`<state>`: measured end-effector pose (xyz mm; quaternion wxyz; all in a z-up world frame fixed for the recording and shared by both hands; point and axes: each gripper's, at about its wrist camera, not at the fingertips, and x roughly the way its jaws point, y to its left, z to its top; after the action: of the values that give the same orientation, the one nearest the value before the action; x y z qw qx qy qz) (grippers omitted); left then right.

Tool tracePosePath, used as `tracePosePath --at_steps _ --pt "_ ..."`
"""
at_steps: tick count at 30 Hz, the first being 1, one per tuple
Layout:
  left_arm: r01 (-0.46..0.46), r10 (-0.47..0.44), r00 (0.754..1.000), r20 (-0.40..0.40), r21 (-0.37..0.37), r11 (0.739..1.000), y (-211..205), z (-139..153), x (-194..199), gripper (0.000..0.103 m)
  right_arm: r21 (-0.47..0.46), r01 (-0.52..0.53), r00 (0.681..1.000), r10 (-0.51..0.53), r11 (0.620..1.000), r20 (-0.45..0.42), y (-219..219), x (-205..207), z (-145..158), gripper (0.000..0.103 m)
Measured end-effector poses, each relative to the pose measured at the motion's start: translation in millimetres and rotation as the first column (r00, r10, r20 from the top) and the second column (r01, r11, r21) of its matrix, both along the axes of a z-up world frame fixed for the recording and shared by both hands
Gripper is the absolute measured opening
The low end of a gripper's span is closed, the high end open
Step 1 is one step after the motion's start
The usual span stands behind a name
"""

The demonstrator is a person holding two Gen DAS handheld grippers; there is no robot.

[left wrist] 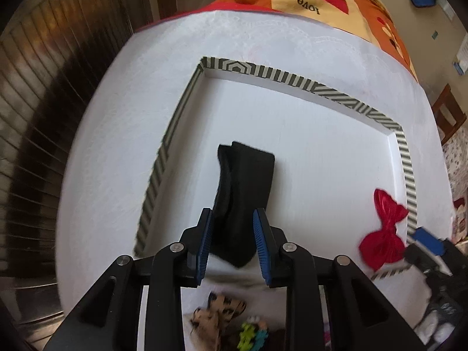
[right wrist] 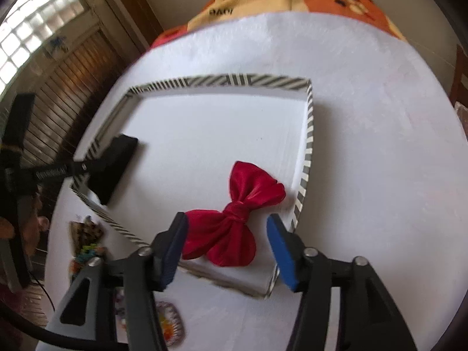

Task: Organize jewelry
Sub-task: 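Carry both items into the tray and open both tools, then withdraw both tools back toward the remaining jewelry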

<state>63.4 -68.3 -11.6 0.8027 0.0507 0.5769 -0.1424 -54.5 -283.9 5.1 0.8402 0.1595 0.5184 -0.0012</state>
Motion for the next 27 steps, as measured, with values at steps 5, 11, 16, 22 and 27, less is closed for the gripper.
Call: tracePosePath --at_steps 5,11,16,22,27 --pt "-0.005 0.005 0.999 0.036 -0.024 1.000 11.8 15.0 -29.2 0.009 -0.023 0.021 1.000 -0.021 1.000 0.023 13.6 -19.3 23.8 0.061" --pt "0.013 -0.009 0.994 0.110 -0.030 0.999 21.1 37.9 -61.7 0.009 -0.047 0.045 0.997 -0.042 0.998 0.067 30.2 -48.0 49.2 0.061" --pt "0.024 -0.017 0.993 0.113 -0.061 0.998 36.8 50.1 -87.2 0.009 -0.062 0.060 0.995 -0.055 0.996 0.080 43.6 -68.4 59.0 0.061" --pt "0.026 -0.019 0.991 0.136 -0.055 0.998 52.8 60.3 -113.5 0.008 -0.062 0.061 0.995 -0.056 0.996 0.085 63.8 -88.6 63.7 0.062" --pt "0.033 -0.025 0.985 0.172 -0.042 0.999 59.6 70.6 -133.4 0.009 -0.067 0.062 0.995 -0.056 0.996 0.088 77.9 -103.3 69.8 0.062"
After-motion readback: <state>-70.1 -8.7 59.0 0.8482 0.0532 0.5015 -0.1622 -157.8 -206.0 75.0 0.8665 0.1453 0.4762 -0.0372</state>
